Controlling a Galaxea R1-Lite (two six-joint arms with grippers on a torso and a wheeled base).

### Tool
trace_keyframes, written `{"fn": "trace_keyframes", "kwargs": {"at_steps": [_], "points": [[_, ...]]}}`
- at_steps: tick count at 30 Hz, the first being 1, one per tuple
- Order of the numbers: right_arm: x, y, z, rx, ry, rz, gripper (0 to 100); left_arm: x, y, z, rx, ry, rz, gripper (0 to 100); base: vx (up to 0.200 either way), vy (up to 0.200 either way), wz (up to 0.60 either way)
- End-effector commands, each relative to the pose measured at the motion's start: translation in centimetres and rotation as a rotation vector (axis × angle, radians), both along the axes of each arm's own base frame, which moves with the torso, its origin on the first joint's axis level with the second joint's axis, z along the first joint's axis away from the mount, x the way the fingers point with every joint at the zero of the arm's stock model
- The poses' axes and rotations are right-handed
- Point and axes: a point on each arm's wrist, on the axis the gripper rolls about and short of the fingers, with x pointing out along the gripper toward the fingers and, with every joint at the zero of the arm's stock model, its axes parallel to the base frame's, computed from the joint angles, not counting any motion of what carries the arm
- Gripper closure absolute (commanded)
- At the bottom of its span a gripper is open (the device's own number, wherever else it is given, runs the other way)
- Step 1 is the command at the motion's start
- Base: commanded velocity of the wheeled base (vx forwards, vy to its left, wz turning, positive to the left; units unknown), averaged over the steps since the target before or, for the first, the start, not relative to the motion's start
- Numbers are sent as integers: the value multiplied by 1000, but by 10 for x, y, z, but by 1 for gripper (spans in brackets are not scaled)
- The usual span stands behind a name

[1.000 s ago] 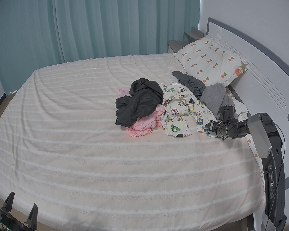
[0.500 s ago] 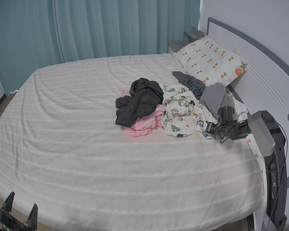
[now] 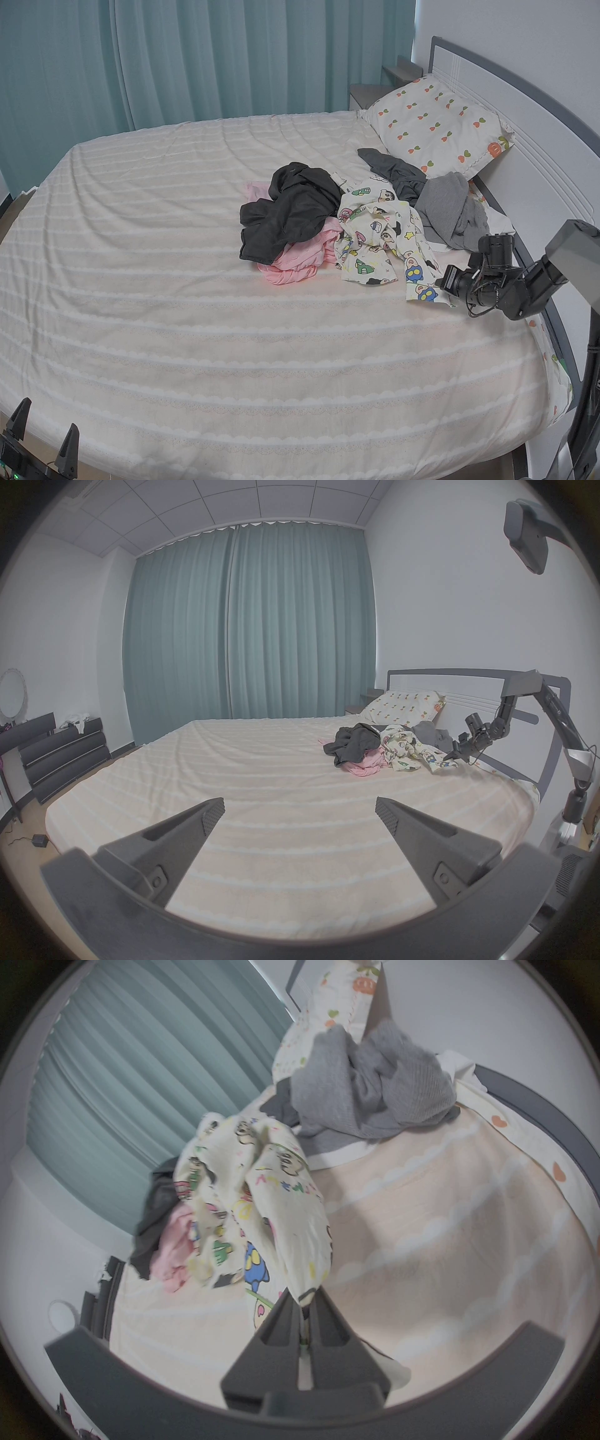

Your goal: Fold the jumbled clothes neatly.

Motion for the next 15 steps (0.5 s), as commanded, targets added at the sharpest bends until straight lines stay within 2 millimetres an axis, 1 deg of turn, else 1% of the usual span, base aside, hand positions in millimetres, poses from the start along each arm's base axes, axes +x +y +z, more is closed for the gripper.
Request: {"fn": "trace_keyframes", "kwargs": {"at_steps": [1,2,3,4,5,6,7,9,10,11,12,13,14,15], "points": [[-79,10,76,88,-222,134,100,-3,0,87,-105,-146,-27,0,0,0,0],[-85,12,84,93,-241,149,100,1,0,108,-140,-149,-47,0,0,0,0],[-90,13,92,105,-262,164,100,3,-1,119,-139,-151,-75,0,0,0,0],[-97,16,104,132,-288,180,100,8,-2,129,-97,-138,-148,0,0,0,0],[-103,19,115,163,-311,194,100,20,-4,133,-48,-87,-236,0,0,0,0],[-108,22,126,196,-333,213,100,36,-6,134,-7,-21,-306,0,0,0,0],[-111,23,132,213,-346,223,100,46,-7,134,14,15,-335,0,0,0,0],[-123,27,149,235,-389,260,100,79,-10,132,73,128,-386,0,0,0,0],[-123,27,149,235,-389,260,100,79,-10,132,73,128,-386,0,0,0,0],[-132,31,172,245,-447,290,100,120,-16,127,97,234,-433,0,0,0,0],[-134,32,178,247,-457,296,100,131,-18,125,97,250,-452,0,0,0,0],[-139,34,189,253,-471,307,100,150,-27,122,95,267,-502,0,0,0,0],[-143,34,199,260,-480,314,100,162,-34,119,91,271,-539,0,0,0,0],[-144,34,205,261,-487,320,100,168,-38,117,86,272,-553,0,0,0,0]]}}
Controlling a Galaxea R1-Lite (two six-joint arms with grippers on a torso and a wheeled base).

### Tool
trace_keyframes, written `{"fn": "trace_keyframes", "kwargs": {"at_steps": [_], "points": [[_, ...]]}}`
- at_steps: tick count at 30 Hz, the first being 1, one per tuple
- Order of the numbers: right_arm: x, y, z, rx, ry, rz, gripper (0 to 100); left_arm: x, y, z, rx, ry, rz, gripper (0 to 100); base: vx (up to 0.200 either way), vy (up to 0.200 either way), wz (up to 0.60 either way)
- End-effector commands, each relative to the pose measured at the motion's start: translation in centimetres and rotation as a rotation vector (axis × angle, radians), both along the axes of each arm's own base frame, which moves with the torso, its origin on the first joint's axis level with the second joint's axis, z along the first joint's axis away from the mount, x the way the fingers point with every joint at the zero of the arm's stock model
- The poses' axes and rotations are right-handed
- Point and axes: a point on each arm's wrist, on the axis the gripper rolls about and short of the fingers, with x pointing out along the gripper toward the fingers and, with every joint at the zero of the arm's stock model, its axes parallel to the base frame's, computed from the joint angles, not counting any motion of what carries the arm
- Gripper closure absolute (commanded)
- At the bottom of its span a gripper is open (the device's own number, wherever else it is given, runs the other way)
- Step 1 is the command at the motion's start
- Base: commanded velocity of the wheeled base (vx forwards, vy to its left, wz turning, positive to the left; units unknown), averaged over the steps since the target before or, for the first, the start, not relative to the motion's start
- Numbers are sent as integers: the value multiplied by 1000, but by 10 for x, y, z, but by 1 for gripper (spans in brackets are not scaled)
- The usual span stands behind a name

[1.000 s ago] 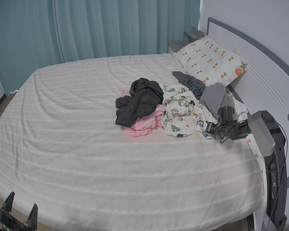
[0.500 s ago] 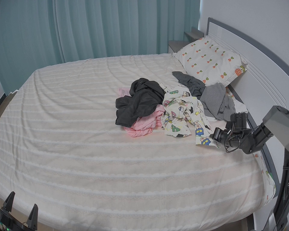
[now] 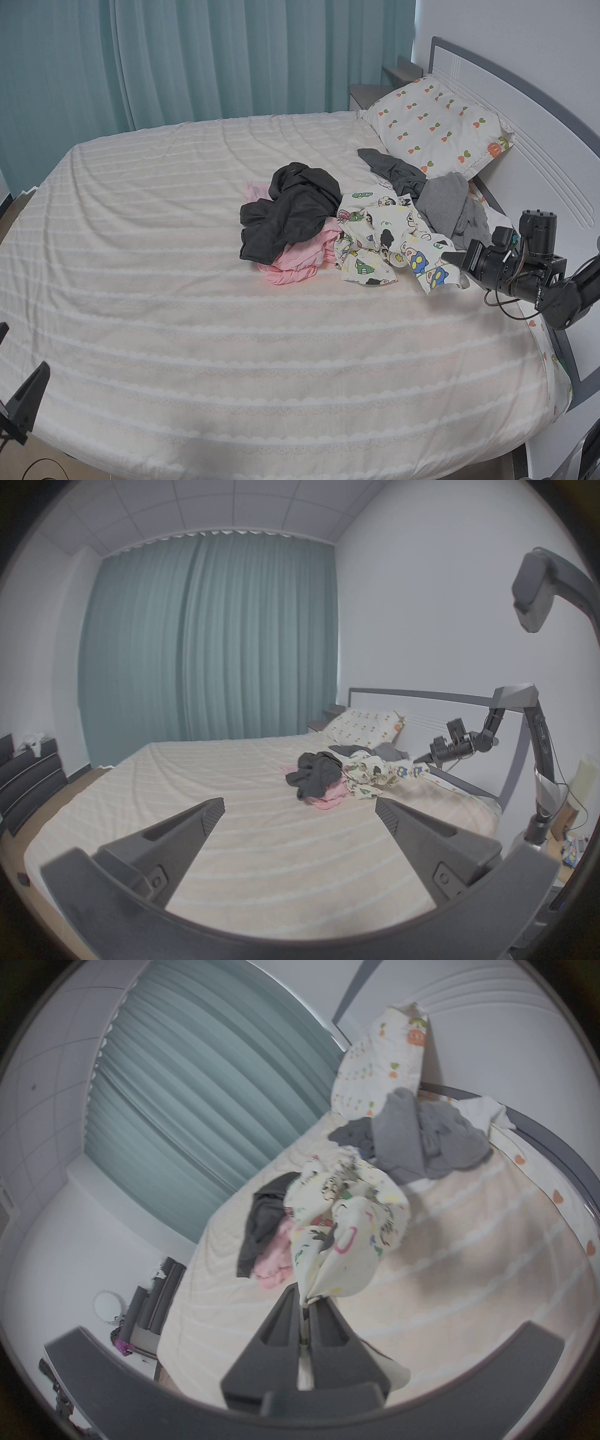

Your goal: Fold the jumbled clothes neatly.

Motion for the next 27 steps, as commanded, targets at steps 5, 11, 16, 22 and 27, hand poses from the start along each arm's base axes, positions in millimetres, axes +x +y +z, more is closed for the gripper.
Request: {"fn": "trace_keyframes", "kwargs": {"at_steps": [5,11,16,22,27], "points": [[-76,16,168,143,-337,227,100,196,-82,-29,67,398,-456,0,0,0,0],[-90,22,201,163,-394,267,100,205,-119,-69,82,554,-502,0,0,0,0],[-103,39,226,190,-441,340,100,202,-135,-81,83,595,-549,0,0,0,0],[-112,51,250,213,-475,401,100,199,-149,-94,109,625,-596,0,0,0,0],[-112,58,267,224,-493,425,100,192,-174,-115,150,655,-662,0,0,0,0]]}}
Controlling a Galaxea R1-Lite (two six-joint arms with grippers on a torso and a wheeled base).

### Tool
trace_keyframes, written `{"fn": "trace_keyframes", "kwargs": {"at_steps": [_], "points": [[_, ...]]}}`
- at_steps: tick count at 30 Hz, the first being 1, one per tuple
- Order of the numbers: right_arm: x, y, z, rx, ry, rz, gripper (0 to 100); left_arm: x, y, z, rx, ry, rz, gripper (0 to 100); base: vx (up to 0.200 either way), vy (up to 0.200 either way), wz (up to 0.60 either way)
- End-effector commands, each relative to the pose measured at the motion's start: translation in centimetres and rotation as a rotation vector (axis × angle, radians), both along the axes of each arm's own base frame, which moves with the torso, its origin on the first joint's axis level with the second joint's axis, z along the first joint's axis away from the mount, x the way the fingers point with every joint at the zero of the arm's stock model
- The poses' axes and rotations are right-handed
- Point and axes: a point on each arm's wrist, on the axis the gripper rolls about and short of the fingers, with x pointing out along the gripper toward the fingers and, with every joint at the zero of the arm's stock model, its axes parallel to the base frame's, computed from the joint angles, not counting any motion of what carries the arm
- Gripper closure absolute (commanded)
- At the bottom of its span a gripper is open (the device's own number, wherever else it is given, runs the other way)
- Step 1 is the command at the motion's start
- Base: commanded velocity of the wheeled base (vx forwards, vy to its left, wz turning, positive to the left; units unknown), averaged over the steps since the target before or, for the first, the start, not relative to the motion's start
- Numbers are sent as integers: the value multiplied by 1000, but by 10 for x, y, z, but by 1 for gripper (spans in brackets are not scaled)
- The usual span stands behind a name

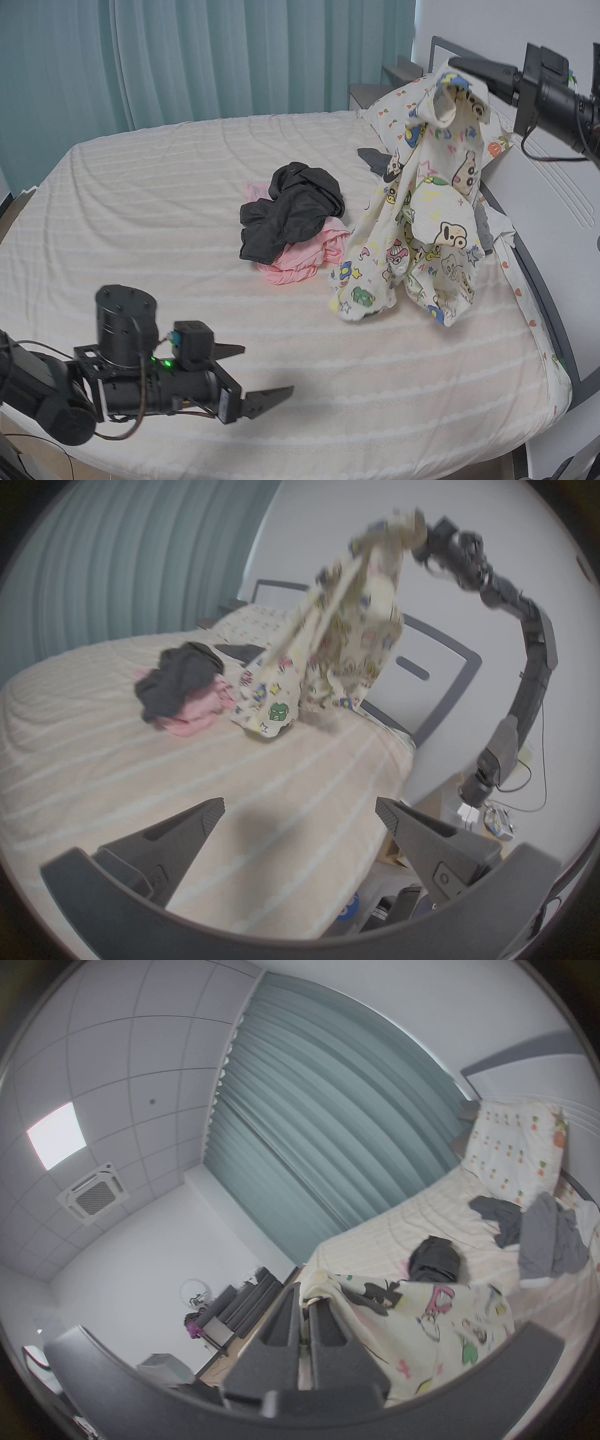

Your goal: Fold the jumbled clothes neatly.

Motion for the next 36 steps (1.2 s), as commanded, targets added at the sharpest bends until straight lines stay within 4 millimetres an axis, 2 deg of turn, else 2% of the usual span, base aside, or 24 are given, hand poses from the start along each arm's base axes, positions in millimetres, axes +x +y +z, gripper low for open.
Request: {"fn": "trace_keyframes", "kwargs": {"at_steps": [1,7,10,18,27,36], "points": [[-22,11,33,31,-57,80,100,2,-43,-48,66,73,-69,0,0,0,0],[-33,22,37,38,-50,105,100,11,-77,-62,-16,-83,103,0,0,0,0],[-34,24,36,39,-47,110,100,10,-88,-62,-98,-125,161,0,0,0,0],[-34,24,37,41,-49,113,100,8,-94,-56,-176,-122,189,0,0,0,0],[-45,33,45,60,-66,143,100,38,-118,-58,-222,-194,334,0,0,0,0],[-47,34,48,65,-74,149,100,54,-133,-57,-283,-204,363,0,0,0,0]]}}
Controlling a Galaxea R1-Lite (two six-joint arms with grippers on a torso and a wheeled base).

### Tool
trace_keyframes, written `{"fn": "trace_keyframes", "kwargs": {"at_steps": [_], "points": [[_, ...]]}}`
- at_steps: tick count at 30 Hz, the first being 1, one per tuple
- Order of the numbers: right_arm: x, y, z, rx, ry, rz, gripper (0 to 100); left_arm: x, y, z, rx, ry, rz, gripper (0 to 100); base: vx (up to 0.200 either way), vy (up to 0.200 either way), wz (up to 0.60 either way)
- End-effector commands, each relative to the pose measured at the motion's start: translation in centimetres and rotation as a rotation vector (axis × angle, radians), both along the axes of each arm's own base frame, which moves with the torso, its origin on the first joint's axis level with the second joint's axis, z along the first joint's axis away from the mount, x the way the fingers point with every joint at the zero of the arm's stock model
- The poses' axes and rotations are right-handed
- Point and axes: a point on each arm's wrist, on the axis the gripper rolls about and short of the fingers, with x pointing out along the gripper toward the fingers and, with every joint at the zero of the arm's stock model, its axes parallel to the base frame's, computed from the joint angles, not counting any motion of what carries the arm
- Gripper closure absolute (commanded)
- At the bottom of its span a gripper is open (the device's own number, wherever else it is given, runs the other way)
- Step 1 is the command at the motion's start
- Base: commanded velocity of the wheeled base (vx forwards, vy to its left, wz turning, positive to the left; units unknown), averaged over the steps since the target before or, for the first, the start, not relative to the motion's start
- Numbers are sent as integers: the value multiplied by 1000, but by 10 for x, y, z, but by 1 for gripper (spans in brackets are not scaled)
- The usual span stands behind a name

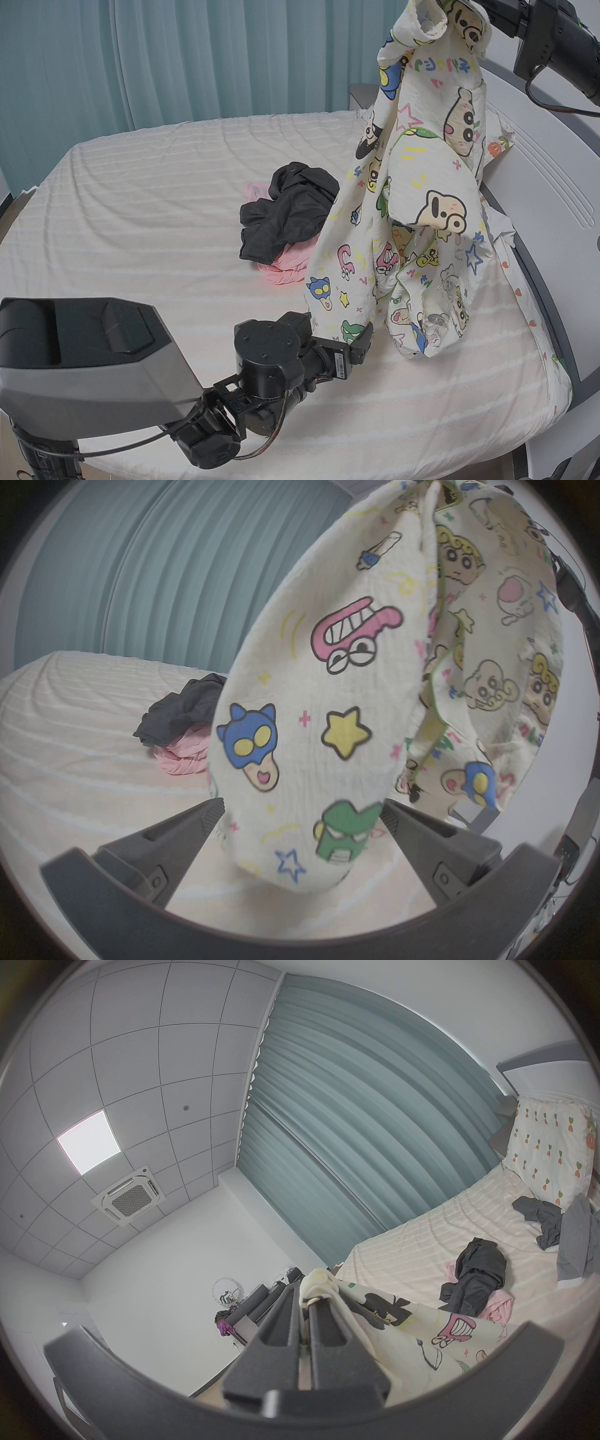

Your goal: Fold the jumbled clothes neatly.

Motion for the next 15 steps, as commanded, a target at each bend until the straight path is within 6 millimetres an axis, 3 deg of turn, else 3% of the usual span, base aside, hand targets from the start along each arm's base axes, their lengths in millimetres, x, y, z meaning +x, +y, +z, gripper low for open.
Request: {"fn": "trace_keyframes", "kwargs": {"at_steps": [1,8,9,15], "points": [[-1,1,1,2,-2,5,100,12,-12,-4,-32,-8,10,0,0,0,0],[0,0,1,2,-3,0,100,24,-18,-11,-42,-16,27,0,0,0,0],[-1,-1,1,3,-5,-1,100,25,-17,-12,-39,-13,30,100,0,0,0],[1,-4,0,-1,2,-17,100,19,-13,-15,-25,6,26,100,0,0,0]]}}
